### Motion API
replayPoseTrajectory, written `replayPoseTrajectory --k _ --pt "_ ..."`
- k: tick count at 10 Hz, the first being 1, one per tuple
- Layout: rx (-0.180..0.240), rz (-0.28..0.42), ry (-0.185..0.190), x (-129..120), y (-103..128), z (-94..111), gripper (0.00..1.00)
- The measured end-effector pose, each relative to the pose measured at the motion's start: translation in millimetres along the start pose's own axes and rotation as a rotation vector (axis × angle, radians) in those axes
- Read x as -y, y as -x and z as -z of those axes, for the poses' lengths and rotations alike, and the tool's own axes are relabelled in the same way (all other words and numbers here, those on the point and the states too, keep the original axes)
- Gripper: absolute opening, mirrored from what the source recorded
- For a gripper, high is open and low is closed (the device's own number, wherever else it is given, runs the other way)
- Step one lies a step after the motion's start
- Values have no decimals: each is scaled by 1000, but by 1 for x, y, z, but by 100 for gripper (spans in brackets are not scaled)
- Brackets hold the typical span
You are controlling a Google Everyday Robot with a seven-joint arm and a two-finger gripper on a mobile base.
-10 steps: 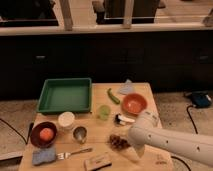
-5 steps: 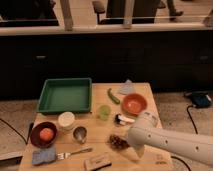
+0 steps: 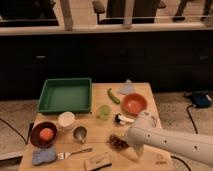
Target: Place grapes in tray
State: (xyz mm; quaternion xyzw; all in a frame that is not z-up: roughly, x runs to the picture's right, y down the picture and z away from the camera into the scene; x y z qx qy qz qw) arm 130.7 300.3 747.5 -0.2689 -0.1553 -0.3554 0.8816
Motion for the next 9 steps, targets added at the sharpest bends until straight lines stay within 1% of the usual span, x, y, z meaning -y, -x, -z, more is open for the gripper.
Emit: replayPoseTrajectory --k 9 --pt "6 59 3 -1 1 -5 80"
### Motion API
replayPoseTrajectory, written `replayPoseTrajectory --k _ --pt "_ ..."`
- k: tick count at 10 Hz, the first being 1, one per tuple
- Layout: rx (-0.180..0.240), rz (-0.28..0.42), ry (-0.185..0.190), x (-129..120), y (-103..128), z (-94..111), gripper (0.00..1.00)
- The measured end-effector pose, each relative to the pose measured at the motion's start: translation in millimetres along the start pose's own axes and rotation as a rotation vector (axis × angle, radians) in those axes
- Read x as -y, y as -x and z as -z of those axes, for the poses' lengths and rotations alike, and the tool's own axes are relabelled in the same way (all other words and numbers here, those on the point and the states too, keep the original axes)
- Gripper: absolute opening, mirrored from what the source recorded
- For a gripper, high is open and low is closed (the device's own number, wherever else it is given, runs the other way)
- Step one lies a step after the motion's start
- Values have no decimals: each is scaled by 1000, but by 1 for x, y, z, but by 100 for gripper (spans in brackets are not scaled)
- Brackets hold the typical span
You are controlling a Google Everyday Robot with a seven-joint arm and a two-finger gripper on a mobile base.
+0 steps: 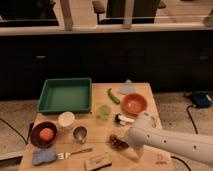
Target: Place grapes in tray
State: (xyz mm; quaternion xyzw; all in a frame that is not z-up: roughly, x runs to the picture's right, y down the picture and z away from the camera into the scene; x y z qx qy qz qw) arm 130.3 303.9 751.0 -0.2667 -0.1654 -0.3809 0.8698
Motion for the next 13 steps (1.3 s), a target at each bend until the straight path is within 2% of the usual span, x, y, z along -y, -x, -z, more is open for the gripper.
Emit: replayPoseTrajectory --k 13 --pt "1 76 10 -2 1 -4 80"
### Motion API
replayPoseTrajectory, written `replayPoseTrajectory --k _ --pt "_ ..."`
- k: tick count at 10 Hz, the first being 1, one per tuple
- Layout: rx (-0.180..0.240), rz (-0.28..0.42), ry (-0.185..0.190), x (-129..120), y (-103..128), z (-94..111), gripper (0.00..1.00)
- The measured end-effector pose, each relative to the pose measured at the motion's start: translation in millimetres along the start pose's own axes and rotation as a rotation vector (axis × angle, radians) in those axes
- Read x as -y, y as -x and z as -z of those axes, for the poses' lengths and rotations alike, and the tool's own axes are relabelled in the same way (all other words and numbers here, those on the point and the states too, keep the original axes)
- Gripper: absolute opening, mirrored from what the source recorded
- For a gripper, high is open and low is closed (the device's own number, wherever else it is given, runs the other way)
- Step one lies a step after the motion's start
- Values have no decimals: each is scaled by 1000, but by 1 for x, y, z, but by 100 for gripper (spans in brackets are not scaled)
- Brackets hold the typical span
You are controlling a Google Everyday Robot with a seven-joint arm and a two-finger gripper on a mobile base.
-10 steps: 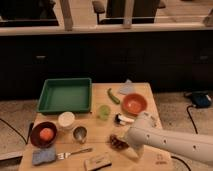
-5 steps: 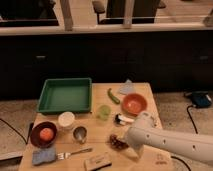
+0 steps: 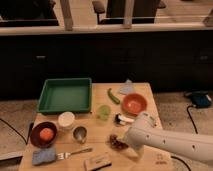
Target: Place grapes in tray
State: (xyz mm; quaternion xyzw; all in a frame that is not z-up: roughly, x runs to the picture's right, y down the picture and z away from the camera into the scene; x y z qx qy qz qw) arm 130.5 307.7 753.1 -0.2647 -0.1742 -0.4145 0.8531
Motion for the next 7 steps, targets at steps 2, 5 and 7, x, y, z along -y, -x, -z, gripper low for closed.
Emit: replayPoseTrajectory --k 2,5,7 --pt "0 22 3 1 0 -1 80" --pt "-1 46 6 0 0 -2 80" --pt "-1 48 6 0 0 -2 80"
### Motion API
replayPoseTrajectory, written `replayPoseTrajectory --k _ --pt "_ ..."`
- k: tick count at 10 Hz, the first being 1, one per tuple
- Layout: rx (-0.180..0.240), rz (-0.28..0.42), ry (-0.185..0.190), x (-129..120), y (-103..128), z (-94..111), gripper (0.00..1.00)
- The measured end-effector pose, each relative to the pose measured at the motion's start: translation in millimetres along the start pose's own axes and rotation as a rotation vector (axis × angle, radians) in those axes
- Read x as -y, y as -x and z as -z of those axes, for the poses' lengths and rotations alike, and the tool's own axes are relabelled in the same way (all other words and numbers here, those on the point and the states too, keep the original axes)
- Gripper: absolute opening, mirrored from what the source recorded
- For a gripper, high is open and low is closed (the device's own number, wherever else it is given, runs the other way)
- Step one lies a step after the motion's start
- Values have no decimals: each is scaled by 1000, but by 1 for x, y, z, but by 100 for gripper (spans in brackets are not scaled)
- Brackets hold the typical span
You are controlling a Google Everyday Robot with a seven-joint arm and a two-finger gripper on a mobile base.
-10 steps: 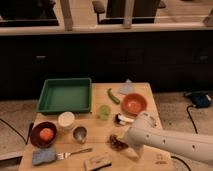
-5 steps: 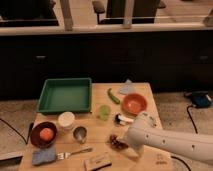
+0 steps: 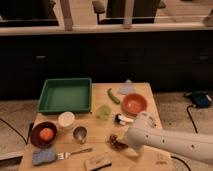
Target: Place grapes in tray
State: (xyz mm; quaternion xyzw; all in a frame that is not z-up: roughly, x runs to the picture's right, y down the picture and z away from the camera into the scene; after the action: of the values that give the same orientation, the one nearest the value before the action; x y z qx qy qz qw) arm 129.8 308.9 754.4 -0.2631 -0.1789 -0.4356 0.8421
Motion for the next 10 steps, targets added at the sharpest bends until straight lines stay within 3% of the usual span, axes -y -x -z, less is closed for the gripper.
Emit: replayPoseTrajectory --k 10 --pt "3 68 11 1 2 -2 80"
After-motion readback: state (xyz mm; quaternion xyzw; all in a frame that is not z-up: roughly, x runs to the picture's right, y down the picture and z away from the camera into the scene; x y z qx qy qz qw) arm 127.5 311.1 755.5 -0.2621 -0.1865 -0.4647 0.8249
